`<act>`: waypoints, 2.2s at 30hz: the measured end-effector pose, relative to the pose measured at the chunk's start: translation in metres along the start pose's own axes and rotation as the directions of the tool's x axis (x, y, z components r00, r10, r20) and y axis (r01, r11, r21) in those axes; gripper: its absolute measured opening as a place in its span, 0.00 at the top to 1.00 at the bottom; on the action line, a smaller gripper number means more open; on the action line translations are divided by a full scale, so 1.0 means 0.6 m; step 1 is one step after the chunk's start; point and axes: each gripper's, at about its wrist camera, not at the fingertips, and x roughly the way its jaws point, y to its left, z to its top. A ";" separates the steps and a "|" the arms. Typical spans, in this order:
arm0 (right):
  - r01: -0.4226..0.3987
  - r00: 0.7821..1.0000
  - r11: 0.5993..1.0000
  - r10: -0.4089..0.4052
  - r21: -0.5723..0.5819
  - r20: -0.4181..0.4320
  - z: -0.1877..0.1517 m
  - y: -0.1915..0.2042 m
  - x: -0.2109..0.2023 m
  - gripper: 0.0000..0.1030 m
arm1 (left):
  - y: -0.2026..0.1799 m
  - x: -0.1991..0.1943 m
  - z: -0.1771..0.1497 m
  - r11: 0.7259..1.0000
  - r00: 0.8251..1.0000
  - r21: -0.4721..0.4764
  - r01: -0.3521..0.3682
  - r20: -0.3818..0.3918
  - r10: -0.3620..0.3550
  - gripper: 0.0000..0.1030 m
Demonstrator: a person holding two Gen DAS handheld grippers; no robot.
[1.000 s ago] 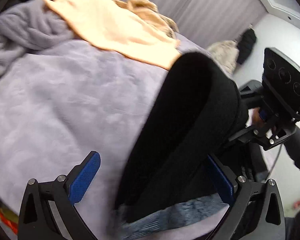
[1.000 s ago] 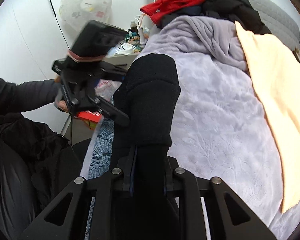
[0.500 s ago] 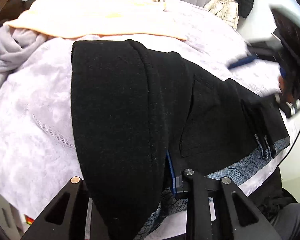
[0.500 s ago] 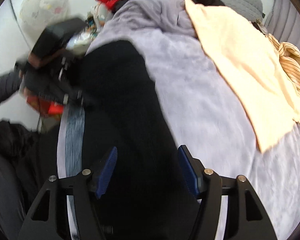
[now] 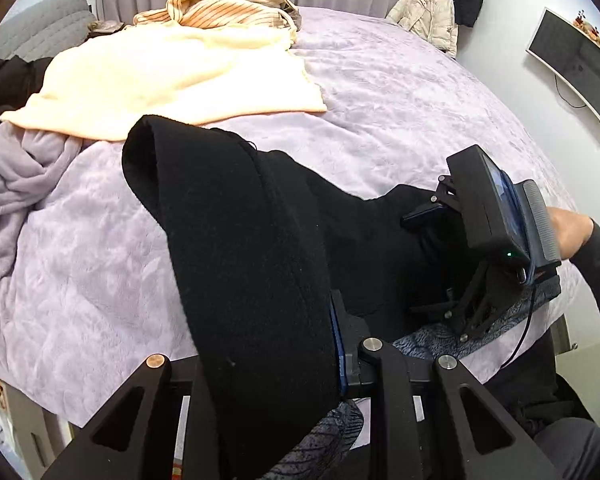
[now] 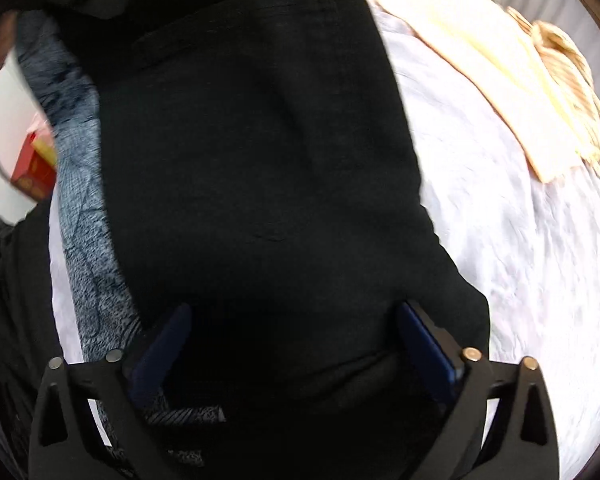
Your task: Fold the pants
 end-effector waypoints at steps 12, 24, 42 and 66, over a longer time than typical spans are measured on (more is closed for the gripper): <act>0.120 0.905 0.913 -0.262 0.391 0.336 -0.159 -0.026 -0.218 0.01 | -0.112 -0.028 0.062 0.991 1.000 0.131 0.025 0.008 -0.026 0.76; 0.179 0.933 0.830 -0.313 0.529 0.176 -0.332 -0.018 -0.213 0.01 | -0.337 0.039 0.096 0.946 0.987 0.283 0.160 -0.068 -0.147 0.77; 0.047 0.914 0.785 -0.283 0.617 0.290 -0.423 0.013 -0.219 0.00 | -0.467 0.186 0.089 0.954 0.952 0.209 0.216 -0.263 -0.158 0.54; -0.465 0.801 0.621 -0.009 0.631 0.599 -0.466 -0.064 -0.223 0.00 | -0.202 0.117 0.047 0.991 0.996 -0.123 0.058 -0.054 -0.065 0.01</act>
